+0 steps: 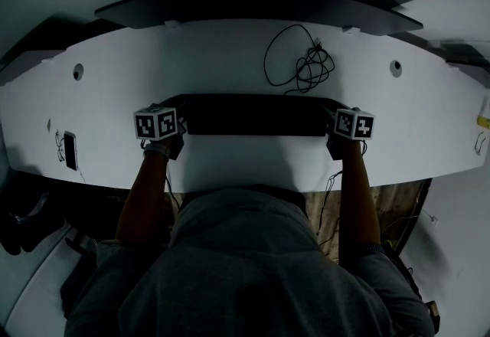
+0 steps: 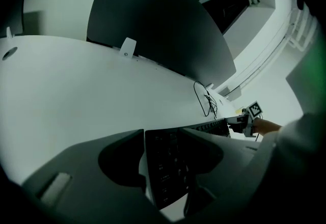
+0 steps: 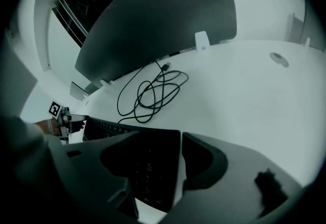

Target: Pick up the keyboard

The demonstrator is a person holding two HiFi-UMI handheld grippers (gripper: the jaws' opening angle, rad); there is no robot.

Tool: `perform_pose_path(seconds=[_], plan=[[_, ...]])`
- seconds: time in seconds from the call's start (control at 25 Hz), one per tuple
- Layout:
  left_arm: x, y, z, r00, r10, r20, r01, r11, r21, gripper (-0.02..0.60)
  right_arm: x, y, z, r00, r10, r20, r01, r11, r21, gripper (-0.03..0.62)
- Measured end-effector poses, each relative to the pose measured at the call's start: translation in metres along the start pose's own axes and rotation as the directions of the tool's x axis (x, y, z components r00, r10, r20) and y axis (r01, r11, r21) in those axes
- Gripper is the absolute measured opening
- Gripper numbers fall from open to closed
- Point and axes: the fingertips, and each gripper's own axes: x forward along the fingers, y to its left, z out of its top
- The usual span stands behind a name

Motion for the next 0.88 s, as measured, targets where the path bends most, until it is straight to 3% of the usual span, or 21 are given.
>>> perform_pose_path(seconds=[0.88], plan=[[0.018,0.0,-0.005,0.994,-0.048,-0.096,0.043,0.998,-0.047,0.219,0.008,0.002,-0.003,0.985,0.129,-0.11,-0.118,0.988,0.102,0.238]])
